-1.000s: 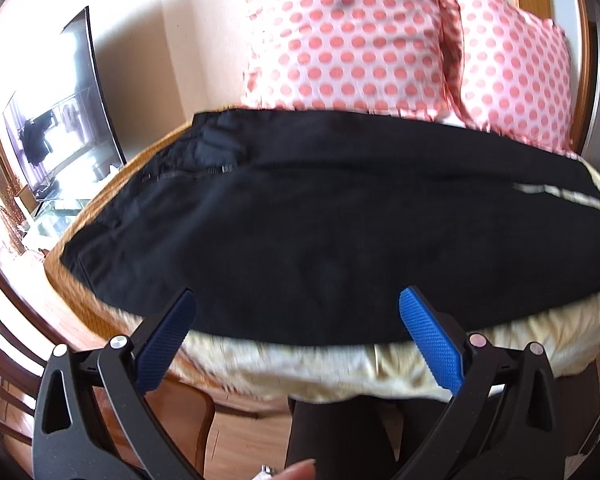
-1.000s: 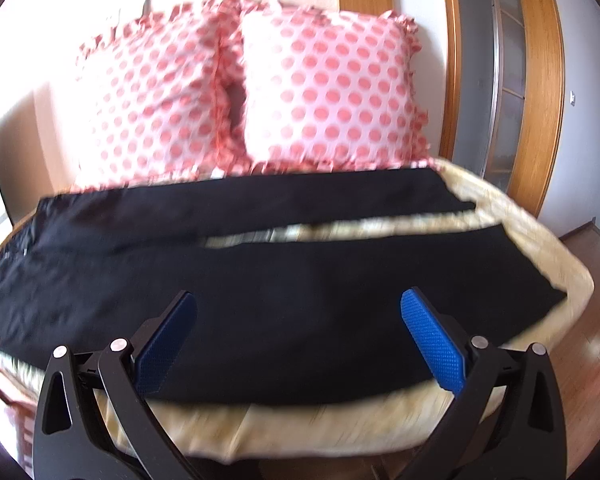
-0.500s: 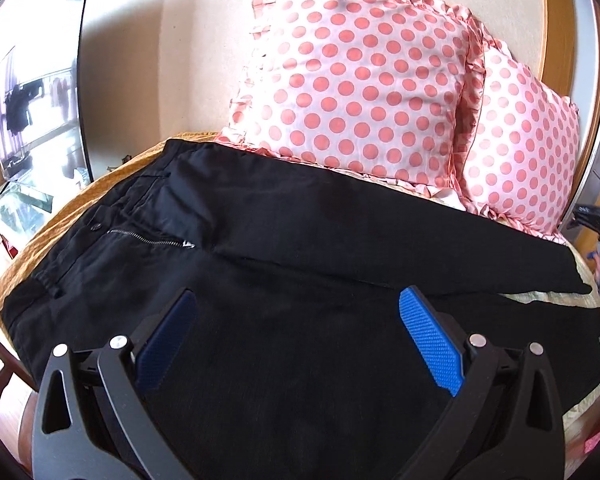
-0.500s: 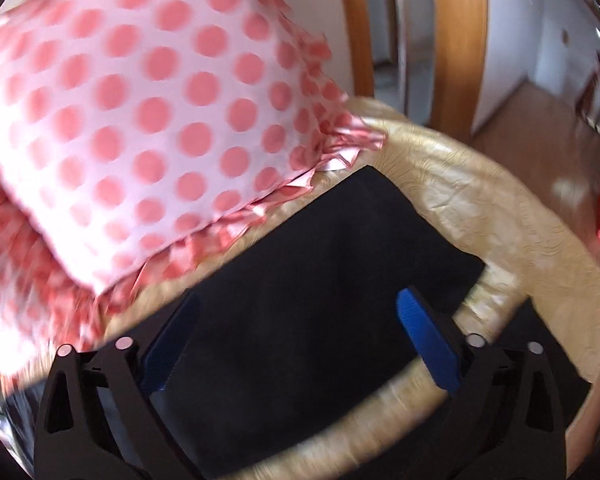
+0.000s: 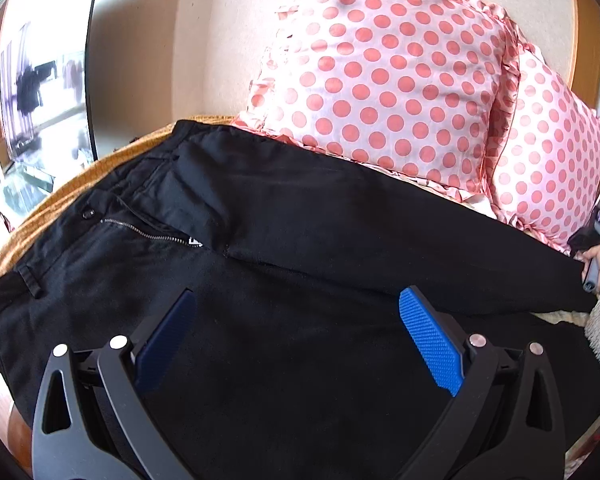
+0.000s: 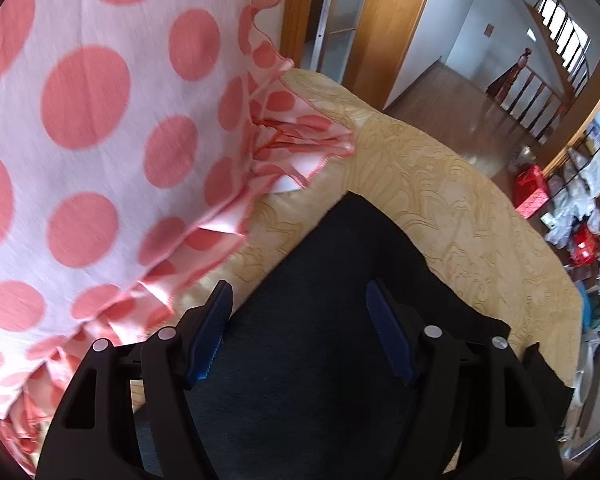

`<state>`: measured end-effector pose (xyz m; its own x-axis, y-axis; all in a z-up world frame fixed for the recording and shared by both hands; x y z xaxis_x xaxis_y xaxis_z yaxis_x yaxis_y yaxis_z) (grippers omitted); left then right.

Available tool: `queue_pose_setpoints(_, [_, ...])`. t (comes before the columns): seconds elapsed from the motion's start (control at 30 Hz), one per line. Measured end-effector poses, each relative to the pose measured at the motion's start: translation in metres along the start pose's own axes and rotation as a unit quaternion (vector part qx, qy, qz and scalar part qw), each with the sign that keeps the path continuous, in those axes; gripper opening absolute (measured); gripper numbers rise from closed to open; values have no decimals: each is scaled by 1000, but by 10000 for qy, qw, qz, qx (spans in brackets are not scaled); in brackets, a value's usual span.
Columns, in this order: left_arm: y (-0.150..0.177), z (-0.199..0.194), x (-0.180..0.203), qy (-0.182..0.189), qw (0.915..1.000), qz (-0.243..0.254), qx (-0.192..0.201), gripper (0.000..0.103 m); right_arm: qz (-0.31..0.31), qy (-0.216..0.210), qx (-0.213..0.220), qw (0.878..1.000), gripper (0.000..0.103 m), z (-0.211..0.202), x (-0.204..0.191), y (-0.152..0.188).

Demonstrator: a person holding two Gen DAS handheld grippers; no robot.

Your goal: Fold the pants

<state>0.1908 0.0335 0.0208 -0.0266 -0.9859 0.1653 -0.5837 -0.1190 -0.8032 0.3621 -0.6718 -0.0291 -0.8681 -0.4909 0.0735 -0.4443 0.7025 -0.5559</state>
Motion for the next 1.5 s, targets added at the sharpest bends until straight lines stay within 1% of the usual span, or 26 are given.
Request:
queue_pose_setpoints(0.03, [0, 0, -2, 20, 10000, -72, 18, 101, 69, -106, -46, 9999, 55, 2, 2, 4])
queue_pose_setpoints(0.1, [-1, -4, -6, 38, 9997, -203, 129, 101, 219, -401, -23, 9990, 47, 4, 11, 8])
queue_pose_setpoints(0.17, [-1, -8, -8, 110, 9993, -304, 204, 101, 346, -816, -58, 9960, 25, 0, 22, 15])
queue_pose_setpoints(0.23, [-1, -14, -9, 174, 9989, -352, 261, 101, 528, -1341, -76, 9895, 11, -7, 37, 23])
queue_pose_setpoints(0.33, [-2, -19, -9, 155, 9992, -263, 259, 101, 576, -1731, 29, 9832, 7, -21, 61, 37])
queue_pose_setpoints(0.4, [-2, -22, -9, 156, 9994, -181, 247, 101, 594, -1963, 69, 9787, 6, -32, 77, 49])
queue_pose_setpoints(0.5, [-3, -26, -7, 180, 9996, -72, 202, 101, 568, -2277, 150, 9720, 6, -50, 104, 74])
queue_pose_setpoints(0.6, [-8, -29, -6, 205, 9997, 2, 146, 101, 434, -2486, 265, 9673, 6, -75, 135, 111])
queue_pose_setpoints(0.67, [-16, -31, -6, 218, 9997, 2, 149, 101, 428, -2613, 236, 9640, 6, -78, 151, 126])
queue_pose_setpoints(0.73, [-28, -29, -5, 175, 9997, 4, 161, 101, 447, -2790, 148, 9591, 6, -85, 166, 151])
queue_pose_setpoints(0.8, [-40, -28, -4, 225, 9993, -67, 298, 101, 460, -2917, 104, 9553, 6, -85, 174, 164])
queue_pose_setpoints(0.83, [-50, -26, -4, 302, 9983, -106, 479, 101, 428, -2973, 111, 9538, 6, -87, 177, 171])
queue_pose_setpoints(0.87, [-63, -21, -3, 246, 9981, -110, 553, 101, 410, -2997, 123, 9531, 6, -85, 178, 174])
queue_pose_setpoints(0.9, [-71, -16, -2, 194, 9983, -64, 538, 101, 388, -3026, 136, 9522, 6, -86, 179, 177])
queue_pose_setpoints(1.0, [-108, 17, 3, 31, 9996, 146, 237, 101, 281, -3058, 281, 9513, 6, -91, 180, 179])
queue_pose_setpoints(1.03, [-124, 35, 3, -51, 9998, 115, 122, 101, 272, -3070, 308, 9508, 6, -92, 181, 179])
queue_pose_setpoints(1.1, [-140, 61, 2, -107, 9999, -8, -88, 101, 271, -3097, 334, 9499, 6, -94, 182, 178])
queue_pose_setpoints(1.17, [-156, 101, 2, -71, 9979, -241, -600, 101, 284, -3120, 333, 9491, 6, -95, 184, 178])
queue_pose_setpoints(1.2, [-162, 121, 1, -125, 9956, -355, -859, 101, 280, -3121, 330, 9491, 6, -94, 185, 178])
queue_pose_setpoints(1.27, [-170, 159, -1, -375, 9904, -465, -1243, 101, 245, -3113, 308, 9495, 6, -93, 185, 179])
queue_pose_setpoints(1.33, [-178, 195, -4, -618, 9856, -566, -1472, 101, 207, -3097, 266, 9502, 6, -91, 183, 180])
queue_pose_setpoints(1.37, [-180, 212, -8, -712, 9817, -651, -1641, 100, 220, -3097, 236, 9503, 6, -88, 183, 180])
queue_pose_setpoints(1.4, [-179, 233, -14, -869, 9745, -790, -1914, 99, 223, -3104, 222, 9501, 6, -87, 182, 180])
queue_pose_setpoints(1.43, [-178, 244, -19, -956, 9696, -932, -2050, 92, 224, -3110, 209, 9499, 6, -86, 182, 180])
queue_pose_setpoints(1.47, [-175, 255, -26, -1001, 9633, -1136, -2216, 87, 208, -3108, 213, 9500, 6, -86, 181, 179])
queue_pose_setpoints(1.5, [-171, 269, -31, -1007, 9550, -1382, -2422, 85, 182, -3098, 232, 9504, 6, -86, 181, 179])
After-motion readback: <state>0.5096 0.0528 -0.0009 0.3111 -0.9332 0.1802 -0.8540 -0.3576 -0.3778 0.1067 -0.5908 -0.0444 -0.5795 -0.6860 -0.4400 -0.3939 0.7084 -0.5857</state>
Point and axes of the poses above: each gripper's, at about its wrist camera, not at the fingertips, and z roughly the way its jaws point, x to its right, y to its underside, the point moved 4 cm from there along z, roughly the way its jaws point, and after that the axes turned 3 degrees about x, right-handed, at the moved point
